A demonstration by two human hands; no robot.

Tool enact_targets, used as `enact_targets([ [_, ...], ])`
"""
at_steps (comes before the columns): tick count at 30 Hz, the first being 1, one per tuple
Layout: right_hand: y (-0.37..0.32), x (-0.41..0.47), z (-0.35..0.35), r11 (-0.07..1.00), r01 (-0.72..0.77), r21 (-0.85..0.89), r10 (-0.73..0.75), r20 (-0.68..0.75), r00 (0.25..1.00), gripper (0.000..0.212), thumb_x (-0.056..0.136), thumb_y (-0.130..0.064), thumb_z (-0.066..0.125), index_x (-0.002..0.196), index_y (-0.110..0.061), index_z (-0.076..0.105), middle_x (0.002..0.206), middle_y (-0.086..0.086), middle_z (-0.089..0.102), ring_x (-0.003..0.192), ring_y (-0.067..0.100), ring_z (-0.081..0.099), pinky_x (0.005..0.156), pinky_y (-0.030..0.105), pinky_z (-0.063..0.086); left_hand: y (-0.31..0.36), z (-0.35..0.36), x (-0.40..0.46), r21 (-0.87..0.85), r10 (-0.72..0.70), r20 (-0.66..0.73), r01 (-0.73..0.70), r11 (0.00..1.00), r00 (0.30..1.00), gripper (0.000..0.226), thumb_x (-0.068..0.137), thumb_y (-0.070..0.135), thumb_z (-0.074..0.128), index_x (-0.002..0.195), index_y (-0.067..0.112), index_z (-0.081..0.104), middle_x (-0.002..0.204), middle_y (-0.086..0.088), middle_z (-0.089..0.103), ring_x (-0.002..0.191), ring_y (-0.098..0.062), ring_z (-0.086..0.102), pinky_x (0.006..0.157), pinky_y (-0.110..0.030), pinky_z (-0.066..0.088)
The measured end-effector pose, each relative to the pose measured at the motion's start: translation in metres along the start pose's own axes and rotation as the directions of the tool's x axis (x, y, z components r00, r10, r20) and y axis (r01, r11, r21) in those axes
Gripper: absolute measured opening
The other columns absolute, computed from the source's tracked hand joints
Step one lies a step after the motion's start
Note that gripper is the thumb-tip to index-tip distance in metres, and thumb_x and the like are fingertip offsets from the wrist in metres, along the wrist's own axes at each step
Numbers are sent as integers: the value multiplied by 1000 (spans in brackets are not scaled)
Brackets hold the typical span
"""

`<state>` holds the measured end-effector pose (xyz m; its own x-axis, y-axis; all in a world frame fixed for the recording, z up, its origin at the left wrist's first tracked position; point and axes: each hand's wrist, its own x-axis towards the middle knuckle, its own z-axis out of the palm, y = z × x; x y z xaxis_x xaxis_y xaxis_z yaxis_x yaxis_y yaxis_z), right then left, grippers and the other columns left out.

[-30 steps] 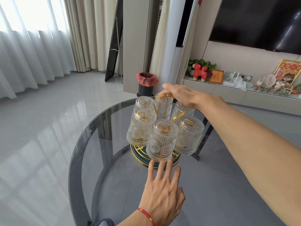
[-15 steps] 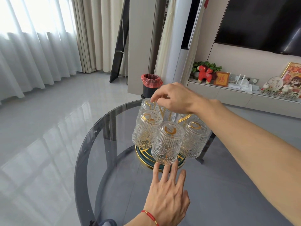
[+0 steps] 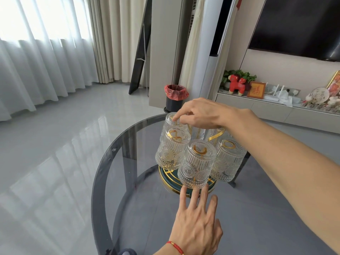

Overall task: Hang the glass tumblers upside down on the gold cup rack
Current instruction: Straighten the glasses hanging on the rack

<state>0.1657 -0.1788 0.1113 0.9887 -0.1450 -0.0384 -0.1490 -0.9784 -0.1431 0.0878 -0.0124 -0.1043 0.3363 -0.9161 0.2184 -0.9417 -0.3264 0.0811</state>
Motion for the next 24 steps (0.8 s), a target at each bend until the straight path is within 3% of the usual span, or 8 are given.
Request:
enact_targets([
  [2, 1, 3, -1, 998, -11, 57, 11, 8, 1000, 73, 74, -67, 34, 118, -28, 77, 118, -20, 64, 113, 15, 63, 97, 41, 49, 0, 1, 0, 2, 2, 2, -2, 1000, 1000, 59, 75, 51, 58, 125, 21, 64, 143, -14, 60, 122, -33, 60, 107, -62, 43],
  [7, 5, 10, 2, 997, -9, 82, 4, 60, 998, 59, 85, -59, 40, 130, -38, 71, 105, -46, 50, 120, -1, 47, 102, 34, 37, 0, 1, 0, 6, 4, 9, -4, 1000, 1000, 59, 76, 51, 56, 126, 22, 64, 144, -13, 59, 123, -32, 59, 108, -62, 41],
  [11, 9, 15, 4, 995, -26, 99, 20, 67, 998, 58, 87, -55, 42, 138, -40, 66, 146, -16, 61, 127, 6, 50, 110, 38, 37, 0, 2, 0, 7, 4, 6, -4, 1000, 1000, 59, 77, 52, 55, 126, 22, 64, 144, -13, 59, 122, -32, 60, 107, -62, 41],
  [14, 11, 12, 3, 980, -5, 197, 13, -40, 999, 54, 92, -43, 38, 134, -32, 70, 143, -6, 66, 121, 7, 54, 104, 28, 40, 0, 2, 0, 2, 7, 4, -7, 1000, 1000, 59, 77, 51, 57, 126, 21, 63, 143, -14, 59, 122, -33, 60, 107, -62, 42],
  [16, 11, 10, 2, 978, 25, 206, -5, -97, 995, 55, 95, -38, 33, 129, -25, 74, 139, -2, 69, 119, 9, 58, 101, 31, 42, 0, 2, -1, -2, 5, -5, -5, 1000, 1000, 59, 77, 51, 58, 127, 21, 63, 143, -14, 59, 123, -33, 59, 107, -62, 41],
  [20, 13, 11, 6, 997, 43, 63, -43, -1, 999, 47, 109, -29, 31, 137, -20, 69, 139, 4, 65, 122, 14, 55, 93, 29, 33, 1, 4, 0, -14, 0, -18, 0, 1000, 1000, 58, 76, 50, 59, 125, 21, 63, 144, -14, 59, 123, -33, 59, 107, -63, 40],
  [24, 10, 12, 5, 997, 36, 63, -38, 40, 998, 50, 106, -35, 30, 141, -25, 65, 139, 2, 63, 120, 10, 49, 104, 35, 36, 1, 7, 0, -28, -4, -33, 3, 1000, 999, 58, 76, 50, 59, 127, 21, 62, 144, -14, 58, 126, -34, 57, 109, -62, 39],
])
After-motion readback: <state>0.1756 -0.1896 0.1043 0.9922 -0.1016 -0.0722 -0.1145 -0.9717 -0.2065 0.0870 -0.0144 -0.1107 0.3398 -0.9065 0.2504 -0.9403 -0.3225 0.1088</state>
